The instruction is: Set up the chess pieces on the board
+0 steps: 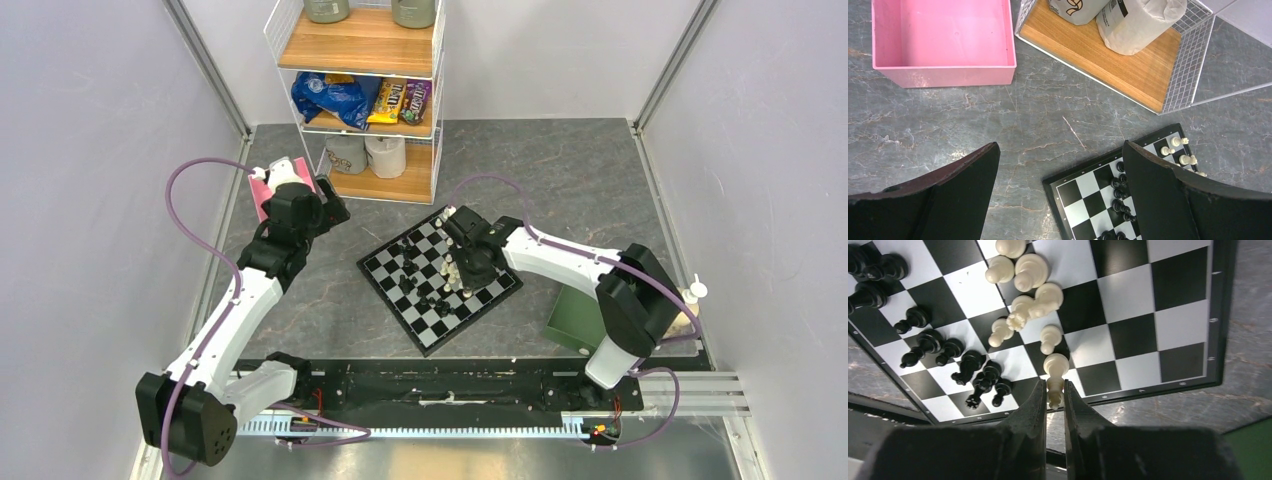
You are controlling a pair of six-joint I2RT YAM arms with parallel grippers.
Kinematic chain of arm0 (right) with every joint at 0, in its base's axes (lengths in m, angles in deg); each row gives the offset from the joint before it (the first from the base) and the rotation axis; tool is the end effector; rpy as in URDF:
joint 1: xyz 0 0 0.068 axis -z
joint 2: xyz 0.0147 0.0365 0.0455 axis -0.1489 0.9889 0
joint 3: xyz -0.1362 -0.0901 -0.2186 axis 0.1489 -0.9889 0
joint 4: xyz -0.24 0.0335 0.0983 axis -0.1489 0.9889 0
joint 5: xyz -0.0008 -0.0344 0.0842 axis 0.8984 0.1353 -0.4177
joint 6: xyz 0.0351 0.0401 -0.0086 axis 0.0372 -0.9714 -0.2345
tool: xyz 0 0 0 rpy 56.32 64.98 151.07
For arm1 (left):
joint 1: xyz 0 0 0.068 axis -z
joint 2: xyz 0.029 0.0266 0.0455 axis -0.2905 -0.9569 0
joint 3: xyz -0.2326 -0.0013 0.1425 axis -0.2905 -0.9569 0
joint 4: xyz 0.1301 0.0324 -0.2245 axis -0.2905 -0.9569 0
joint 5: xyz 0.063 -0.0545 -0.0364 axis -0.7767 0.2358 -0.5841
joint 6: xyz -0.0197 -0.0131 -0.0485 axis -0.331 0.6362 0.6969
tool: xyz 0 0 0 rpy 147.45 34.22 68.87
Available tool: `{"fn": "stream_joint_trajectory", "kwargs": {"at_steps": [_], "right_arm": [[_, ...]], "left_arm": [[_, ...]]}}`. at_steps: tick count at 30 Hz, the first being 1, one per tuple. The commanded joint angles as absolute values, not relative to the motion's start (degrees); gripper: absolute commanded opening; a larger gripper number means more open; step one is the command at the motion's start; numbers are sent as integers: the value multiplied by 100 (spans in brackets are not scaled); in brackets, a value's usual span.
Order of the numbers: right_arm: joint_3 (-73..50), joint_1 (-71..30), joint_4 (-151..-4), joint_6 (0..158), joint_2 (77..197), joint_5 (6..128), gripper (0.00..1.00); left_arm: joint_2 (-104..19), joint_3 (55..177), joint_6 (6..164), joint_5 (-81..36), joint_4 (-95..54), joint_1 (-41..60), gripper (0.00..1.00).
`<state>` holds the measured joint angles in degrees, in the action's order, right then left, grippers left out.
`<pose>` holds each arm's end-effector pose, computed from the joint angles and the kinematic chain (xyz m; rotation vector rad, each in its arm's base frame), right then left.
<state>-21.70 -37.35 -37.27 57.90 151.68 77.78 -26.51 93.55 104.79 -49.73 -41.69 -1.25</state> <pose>0.2272 0.2322 0.2018 -0.4332 2.8027 0.2338 0.2252 -0.0511 0.3065 -0.4708 1.9951 -0.1647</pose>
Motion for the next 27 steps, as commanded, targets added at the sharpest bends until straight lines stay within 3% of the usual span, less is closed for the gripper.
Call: {"fn": "stream_joint_trajectory", "kwargs": {"at_steps": [1,12,27], "right_arm": [[-1882,-3679,-3557,6028,14772,8641,11],[-1055,-2760,-3717,6336,15545,8564,11],[-893,-2580,-3959,6392,16160,8496,16]], "left_arm": [[-2625,9326,10334,-4916,-3959,-177,100],[-2525,9323,10303,-4909,-4005,-211,100],[-2437,9265,10314,-4921,-4020,-274,100]]}}
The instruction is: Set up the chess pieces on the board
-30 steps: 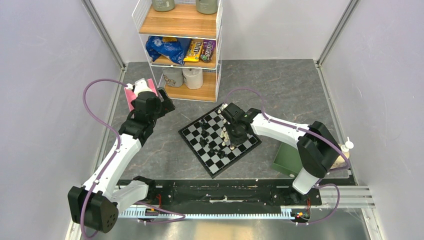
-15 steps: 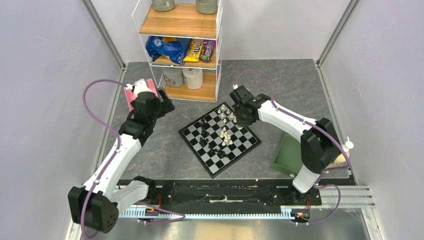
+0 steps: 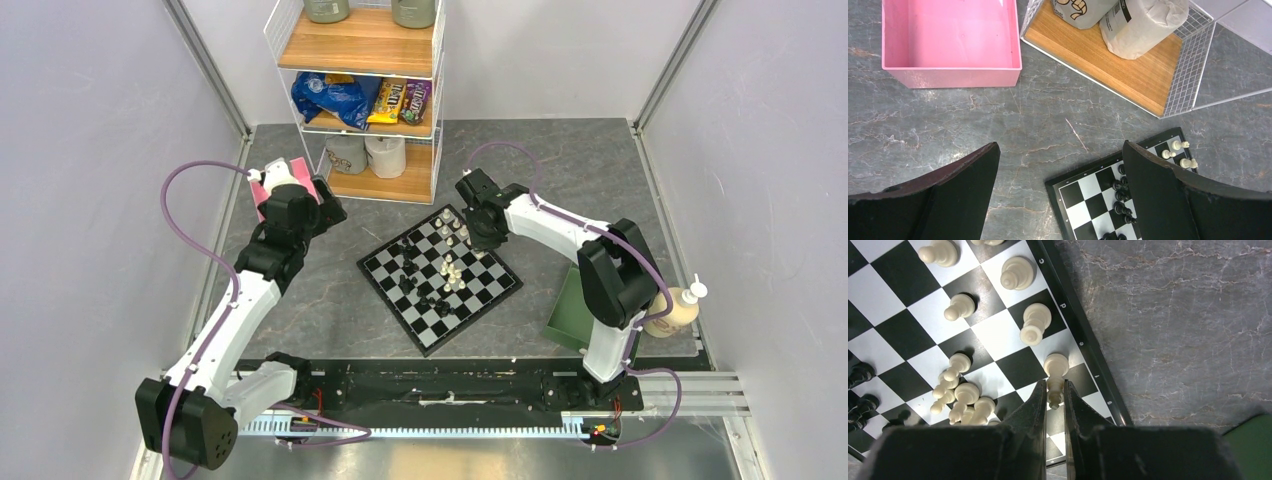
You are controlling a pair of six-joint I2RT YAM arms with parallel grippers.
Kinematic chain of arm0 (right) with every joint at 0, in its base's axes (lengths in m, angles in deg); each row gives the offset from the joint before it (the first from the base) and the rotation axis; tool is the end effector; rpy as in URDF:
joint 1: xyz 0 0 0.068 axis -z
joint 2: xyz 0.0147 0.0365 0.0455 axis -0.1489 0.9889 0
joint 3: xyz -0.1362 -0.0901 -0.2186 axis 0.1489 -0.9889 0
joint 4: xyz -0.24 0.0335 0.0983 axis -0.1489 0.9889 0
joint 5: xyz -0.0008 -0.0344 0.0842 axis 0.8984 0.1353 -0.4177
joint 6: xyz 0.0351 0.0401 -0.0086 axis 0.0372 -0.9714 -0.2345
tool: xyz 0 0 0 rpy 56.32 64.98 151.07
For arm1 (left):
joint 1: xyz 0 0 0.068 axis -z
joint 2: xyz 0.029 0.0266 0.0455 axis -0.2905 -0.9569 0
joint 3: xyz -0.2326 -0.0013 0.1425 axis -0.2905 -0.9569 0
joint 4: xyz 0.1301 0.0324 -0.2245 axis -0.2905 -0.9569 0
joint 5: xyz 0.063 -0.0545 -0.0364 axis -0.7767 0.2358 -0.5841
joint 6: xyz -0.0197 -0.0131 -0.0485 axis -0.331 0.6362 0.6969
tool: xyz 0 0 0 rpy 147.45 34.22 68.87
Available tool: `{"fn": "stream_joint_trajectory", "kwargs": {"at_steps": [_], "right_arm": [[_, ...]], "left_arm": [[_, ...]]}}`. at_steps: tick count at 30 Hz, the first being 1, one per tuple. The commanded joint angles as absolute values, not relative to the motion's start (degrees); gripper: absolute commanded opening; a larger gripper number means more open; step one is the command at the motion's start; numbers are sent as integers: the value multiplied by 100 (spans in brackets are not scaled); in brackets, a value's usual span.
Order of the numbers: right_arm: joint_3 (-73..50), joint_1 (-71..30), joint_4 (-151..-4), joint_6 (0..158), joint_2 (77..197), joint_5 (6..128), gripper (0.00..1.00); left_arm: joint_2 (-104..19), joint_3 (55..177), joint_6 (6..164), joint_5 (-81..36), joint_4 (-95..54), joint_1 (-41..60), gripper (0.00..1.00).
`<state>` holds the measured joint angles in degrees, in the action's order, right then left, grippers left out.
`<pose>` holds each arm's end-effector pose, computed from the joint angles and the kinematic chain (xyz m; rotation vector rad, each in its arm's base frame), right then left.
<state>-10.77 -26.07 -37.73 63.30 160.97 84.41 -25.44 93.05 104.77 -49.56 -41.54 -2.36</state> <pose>0.3097 0.2069 0.2028 -0.2479 2.7269 0.0491 0.2226 -0.0459 0.3076 -0.4880 1.9792 -0.1612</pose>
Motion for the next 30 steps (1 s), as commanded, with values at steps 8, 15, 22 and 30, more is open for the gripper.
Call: {"fn": "stream_joint_trajectory", "kwargs": {"at_steps": [8,15,22,30], "right_arm": [[-840,-2563,-3994,6437,16197,8516,20],[-756,-2554,-3997,6468,16228,8469,21],[-734,-2554,-3951,6512,16228,8408,28],[-758,-2562,-3795,6472,15703,8489,48]], "left_arm": [[-2475,9273,10317,-4886,-3977,-289,100],[-2558,9290,10337,-4827,-3932,-300,100],[-2590,9291,10330,-4782,-3909,-306,100],[-2583,9299,10344,-4770,-3957,-317,100]]}}
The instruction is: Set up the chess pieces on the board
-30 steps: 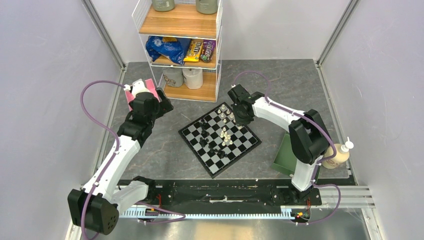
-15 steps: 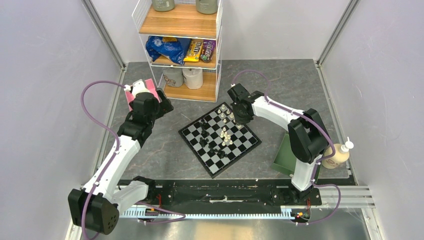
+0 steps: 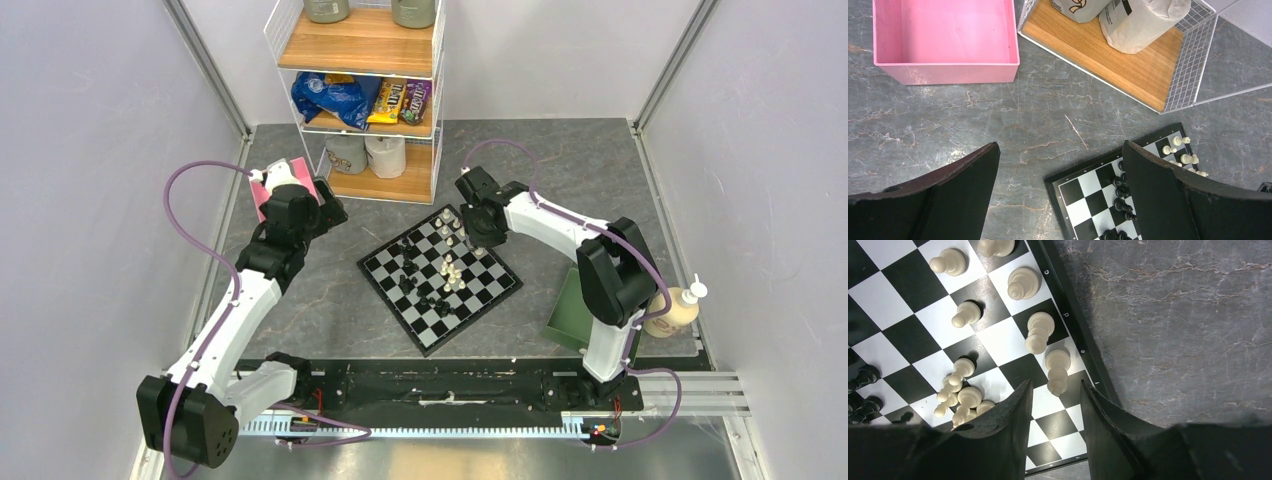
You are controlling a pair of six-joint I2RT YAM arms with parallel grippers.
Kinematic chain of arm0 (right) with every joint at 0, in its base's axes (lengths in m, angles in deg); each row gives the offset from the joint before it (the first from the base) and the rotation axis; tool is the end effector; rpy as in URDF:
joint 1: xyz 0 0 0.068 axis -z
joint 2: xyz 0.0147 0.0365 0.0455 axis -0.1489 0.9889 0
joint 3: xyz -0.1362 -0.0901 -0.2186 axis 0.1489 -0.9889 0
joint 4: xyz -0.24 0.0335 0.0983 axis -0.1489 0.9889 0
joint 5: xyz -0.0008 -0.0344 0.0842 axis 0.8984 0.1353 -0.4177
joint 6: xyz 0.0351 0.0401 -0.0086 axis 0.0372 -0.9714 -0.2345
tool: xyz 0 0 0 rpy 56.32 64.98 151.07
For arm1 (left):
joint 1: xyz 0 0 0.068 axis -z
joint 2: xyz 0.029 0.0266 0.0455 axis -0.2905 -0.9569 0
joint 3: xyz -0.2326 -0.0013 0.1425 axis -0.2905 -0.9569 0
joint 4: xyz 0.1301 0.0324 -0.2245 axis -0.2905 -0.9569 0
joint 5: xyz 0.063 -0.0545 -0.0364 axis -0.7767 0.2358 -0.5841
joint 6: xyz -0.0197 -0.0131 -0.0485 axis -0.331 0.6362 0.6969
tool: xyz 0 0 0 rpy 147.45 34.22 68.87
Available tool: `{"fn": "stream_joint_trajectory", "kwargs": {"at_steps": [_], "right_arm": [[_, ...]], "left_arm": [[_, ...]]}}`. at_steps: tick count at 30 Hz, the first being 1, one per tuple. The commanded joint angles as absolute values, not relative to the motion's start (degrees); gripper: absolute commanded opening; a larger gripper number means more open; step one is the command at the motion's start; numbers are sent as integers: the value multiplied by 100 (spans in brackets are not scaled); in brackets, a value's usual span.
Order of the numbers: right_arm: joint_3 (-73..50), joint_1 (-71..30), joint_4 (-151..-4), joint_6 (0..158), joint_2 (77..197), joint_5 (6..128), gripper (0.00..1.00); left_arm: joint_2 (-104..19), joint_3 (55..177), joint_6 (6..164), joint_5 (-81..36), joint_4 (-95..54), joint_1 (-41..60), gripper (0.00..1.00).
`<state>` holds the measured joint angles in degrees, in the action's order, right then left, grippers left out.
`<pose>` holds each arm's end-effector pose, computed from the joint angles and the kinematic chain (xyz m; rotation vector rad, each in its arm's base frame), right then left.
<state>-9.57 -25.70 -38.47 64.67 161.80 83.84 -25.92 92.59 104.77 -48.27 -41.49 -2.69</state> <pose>0.3158 0.2086 0.2041 -0.2708 2.7113 0.0652 0.2242 -0.0457 0.3030 -0.4814 2.0004 -0.1727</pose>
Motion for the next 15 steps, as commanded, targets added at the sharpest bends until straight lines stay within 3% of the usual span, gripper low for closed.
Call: {"fn": "stream_joint_trajectory", "kwargs": {"at_steps": [1,8,15], "right_arm": [[-795,-2564,-3792,6435,15586,8495,48],[-1244,-2891,-3895,6128,14869,8359,49],[-1355,-3400,-4139,5841,15073,8050,47]], "left_arm": [[-2573,9299,10343,-4784,-3966,-317,100],[-2506,9264,10370,-4826,-3971,-326,100],[-2535,9255,10371,-4785,-3958,-326,100]]}}
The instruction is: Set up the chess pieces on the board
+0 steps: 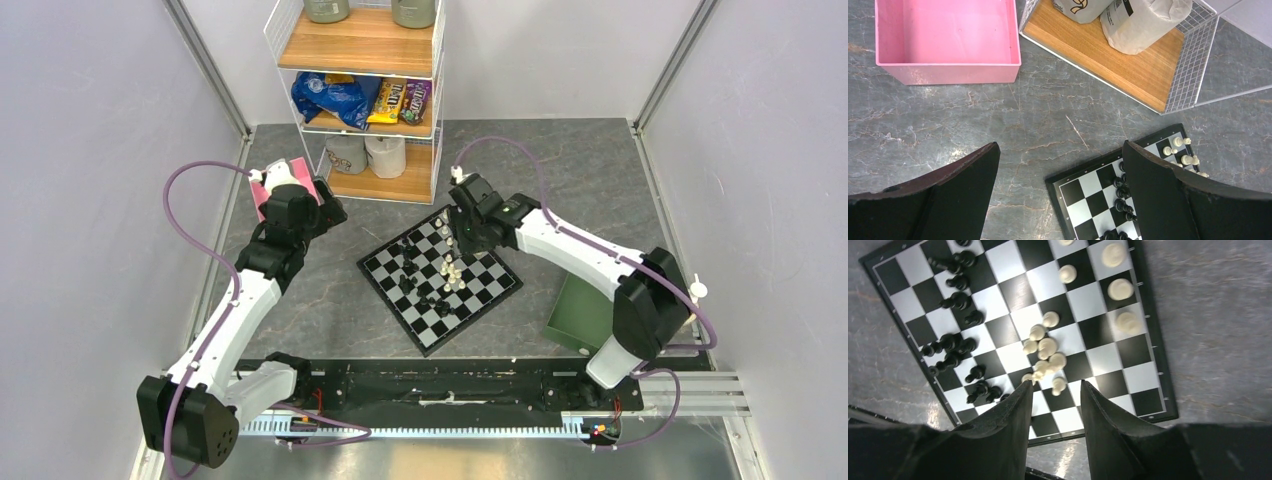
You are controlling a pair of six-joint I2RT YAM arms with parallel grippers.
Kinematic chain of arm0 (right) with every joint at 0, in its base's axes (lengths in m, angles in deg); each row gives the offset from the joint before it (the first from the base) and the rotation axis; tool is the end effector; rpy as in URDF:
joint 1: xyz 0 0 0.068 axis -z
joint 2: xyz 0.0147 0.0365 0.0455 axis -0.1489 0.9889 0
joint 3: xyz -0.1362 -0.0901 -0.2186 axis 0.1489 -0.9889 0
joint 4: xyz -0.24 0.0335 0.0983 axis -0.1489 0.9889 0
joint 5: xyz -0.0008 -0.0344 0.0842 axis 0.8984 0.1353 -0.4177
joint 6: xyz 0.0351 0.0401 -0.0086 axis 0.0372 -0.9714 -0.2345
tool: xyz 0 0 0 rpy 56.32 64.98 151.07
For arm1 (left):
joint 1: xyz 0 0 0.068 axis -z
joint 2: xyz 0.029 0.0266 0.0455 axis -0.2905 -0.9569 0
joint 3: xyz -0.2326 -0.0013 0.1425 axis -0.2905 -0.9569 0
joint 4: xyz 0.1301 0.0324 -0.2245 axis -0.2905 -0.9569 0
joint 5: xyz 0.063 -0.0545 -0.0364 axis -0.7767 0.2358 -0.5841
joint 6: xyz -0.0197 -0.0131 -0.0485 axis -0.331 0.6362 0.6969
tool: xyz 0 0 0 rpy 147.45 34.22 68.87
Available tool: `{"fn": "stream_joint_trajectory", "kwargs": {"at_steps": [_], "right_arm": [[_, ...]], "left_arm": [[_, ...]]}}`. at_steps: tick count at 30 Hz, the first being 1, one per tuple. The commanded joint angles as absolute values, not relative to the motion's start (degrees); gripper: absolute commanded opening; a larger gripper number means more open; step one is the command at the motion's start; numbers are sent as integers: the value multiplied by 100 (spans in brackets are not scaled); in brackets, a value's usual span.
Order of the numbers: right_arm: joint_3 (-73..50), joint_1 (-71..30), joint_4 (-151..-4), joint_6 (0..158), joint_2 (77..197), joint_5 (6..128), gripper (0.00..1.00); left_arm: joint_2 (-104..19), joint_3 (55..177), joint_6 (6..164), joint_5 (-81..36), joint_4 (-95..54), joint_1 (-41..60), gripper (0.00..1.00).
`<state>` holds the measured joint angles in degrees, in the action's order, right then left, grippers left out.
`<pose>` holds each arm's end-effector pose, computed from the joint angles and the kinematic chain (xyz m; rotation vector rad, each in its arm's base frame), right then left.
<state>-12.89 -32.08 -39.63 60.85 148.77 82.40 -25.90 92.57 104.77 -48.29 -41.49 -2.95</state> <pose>0.2645 0.2211 0.2656 -0.3027 2.5547 0.2773 0.2243 -0.0447 0.3030 -0.4861 1.9990 -0.1696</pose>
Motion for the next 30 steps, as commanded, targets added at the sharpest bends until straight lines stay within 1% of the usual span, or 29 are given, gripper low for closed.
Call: {"fn": "stream_joint_trajectory", "kwargs": {"at_steps": [1,7,11,21,26,30], "right_arm": [[-1352,-3427,-4164,5820,15173,8022,47],[-1106,-3538,-4259,5908,15699,7972,46],[-924,-3555,-4231,6020,15990,8073,43],[-823,-3556,-4269,6193,16175,8287,39],[-776,-3556,-4232,6202,16255,8159,31],[-811,-3556,-4231,6174,16253,8077,30]], "left_arm": [[-2530,9255,10370,-4793,-3967,-326,100],[-2516,9246,10352,-4821,-3967,-337,100],[-2525,9243,10335,-4824,-3976,-344,100],[-2580,9220,10341,-4799,-3950,-370,100],[-2596,9223,10334,-4789,-3949,-379,100],[-2587,9207,10334,-4789,-3942,-386,100]]}}
